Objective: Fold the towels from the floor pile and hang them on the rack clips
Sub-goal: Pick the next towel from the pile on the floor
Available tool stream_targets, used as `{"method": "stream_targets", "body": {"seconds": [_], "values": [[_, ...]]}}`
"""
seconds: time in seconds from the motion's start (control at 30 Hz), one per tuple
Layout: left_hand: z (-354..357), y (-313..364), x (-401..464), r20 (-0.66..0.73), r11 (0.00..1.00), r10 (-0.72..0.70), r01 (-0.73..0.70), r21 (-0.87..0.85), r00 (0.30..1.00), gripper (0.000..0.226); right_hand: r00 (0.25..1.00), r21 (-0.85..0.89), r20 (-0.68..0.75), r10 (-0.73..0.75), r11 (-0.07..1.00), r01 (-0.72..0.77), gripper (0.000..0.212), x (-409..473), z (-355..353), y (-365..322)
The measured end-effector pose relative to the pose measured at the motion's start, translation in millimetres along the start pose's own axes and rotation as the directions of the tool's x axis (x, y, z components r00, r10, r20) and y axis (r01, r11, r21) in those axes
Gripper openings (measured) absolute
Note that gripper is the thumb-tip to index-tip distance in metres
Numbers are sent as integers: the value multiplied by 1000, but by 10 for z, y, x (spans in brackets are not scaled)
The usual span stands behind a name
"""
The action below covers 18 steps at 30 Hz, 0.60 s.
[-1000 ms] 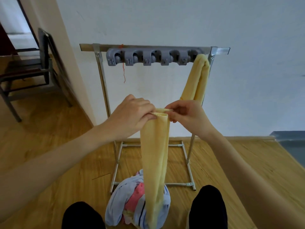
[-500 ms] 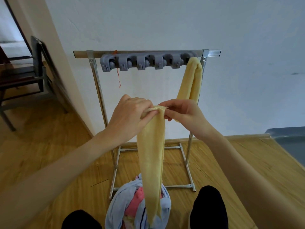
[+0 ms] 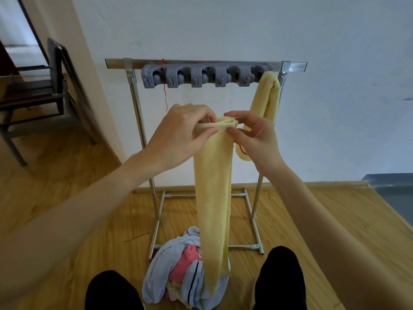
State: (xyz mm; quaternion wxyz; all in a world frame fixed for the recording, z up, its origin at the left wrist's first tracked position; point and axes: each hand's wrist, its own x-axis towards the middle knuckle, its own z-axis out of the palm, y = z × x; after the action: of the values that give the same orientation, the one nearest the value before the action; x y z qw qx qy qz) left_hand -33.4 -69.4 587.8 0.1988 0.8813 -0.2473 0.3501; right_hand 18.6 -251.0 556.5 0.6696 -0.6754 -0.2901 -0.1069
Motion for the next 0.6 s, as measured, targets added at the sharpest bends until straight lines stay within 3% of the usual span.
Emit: {"method": "stream_targets", "body": {"seconds": [0.07, 0.13, 0.23, 0.33, 0.43, 0.53, 0.6], "values": [[22, -46, -65, -20, 1000, -12, 12, -28, 1000, 25, 1000, -27, -23, 7, 1000, -7, 25, 11, 41, 31], [106, -117, -211, -63, 995, -82, 78, -68, 995, 46, 998, -36, -55, 35, 999, -37, 25, -3, 74, 68], [313, -213, -522, 32, 910, -325, 322, -260, 945, 71, 989, 0, -84, 124, 992, -125, 24, -42, 98, 117], [612, -321, -850, 285, 712, -475, 554, -432, 833, 57, 982, 41, -81, 173, 985, -171, 23, -79, 119, 162], [922, -398, -1113, 423, 507, -553, 692, -513, 718, 37, 973, 107, -80, 217, 972, -208, 21, -100, 143, 169], [1195, -386, -1309, 547, 368, -578, 792, -487, 605, 33, 959, 182, -107, 263, 953, -241, 19, -109, 163, 143], [1382, -417, -1435, 612, 339, -578, 841, -422, 540, 28, 947, 236, -128, 294, 937, -259, 20, -114, 170, 126]]}}
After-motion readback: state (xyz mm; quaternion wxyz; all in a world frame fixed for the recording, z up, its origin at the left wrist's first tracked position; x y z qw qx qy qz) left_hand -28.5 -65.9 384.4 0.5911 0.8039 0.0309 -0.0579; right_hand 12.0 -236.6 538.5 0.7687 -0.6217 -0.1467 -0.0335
